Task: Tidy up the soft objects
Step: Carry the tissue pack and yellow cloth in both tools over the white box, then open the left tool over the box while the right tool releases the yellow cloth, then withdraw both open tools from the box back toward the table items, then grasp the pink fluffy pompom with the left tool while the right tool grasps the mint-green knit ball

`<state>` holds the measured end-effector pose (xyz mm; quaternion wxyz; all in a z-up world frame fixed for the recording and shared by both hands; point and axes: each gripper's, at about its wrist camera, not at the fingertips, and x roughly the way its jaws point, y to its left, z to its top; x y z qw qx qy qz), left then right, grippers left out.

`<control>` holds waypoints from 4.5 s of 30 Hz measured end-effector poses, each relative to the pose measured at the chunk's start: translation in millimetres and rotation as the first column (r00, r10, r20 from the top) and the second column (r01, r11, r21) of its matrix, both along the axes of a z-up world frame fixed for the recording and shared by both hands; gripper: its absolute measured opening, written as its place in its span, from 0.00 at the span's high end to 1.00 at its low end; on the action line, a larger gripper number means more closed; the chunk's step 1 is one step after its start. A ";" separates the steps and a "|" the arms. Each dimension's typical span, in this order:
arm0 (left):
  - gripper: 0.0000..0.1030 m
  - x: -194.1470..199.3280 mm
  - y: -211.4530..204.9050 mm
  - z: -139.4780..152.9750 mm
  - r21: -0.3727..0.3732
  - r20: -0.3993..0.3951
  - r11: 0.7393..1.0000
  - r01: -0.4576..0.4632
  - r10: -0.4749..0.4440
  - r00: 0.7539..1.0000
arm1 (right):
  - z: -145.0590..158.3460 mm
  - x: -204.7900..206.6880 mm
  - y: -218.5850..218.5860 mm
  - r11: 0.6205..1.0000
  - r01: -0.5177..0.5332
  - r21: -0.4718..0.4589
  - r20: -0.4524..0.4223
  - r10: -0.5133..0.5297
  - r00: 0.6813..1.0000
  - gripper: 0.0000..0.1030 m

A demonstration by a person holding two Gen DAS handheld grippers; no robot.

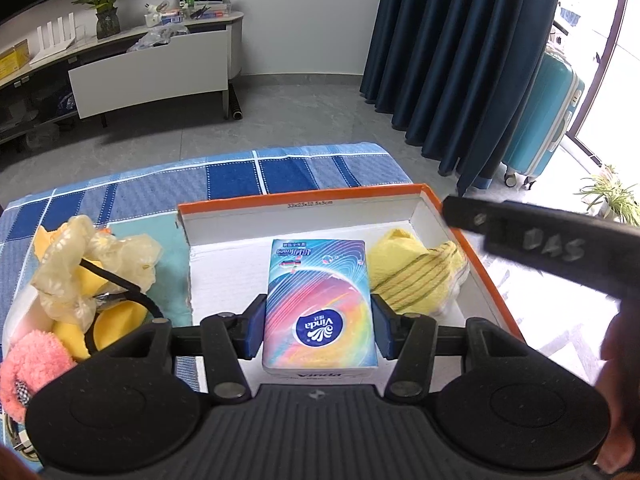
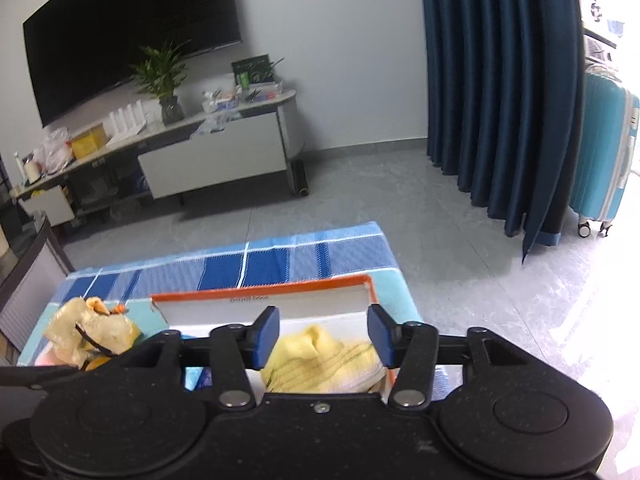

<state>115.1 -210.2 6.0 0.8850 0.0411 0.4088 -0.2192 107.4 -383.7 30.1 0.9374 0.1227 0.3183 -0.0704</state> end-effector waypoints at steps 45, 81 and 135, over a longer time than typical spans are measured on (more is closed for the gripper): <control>0.09 -65.8 85.3 34.3 0.002 0.063 0.987 -0.158 0.158 0.985 | 22.6 -83.4 77.3 0.998 -0.059 -0.015 -0.008 0.059 0.998 0.41; 0.09 -76.8 181.8 18.6 -0.001 0.039 0.945 -0.327 0.327 0.944 | 5.7 -67.1 171.9 0.969 -0.247 -0.012 -0.057 0.246 0.968 0.41; 0.57 -11.3 199.1 -23.6 -0.050 -0.012 0.979 -0.200 0.200 0.980 | -40.8 -24.4 186.5 0.927 -0.370 0.067 -0.139 0.376 0.916 0.29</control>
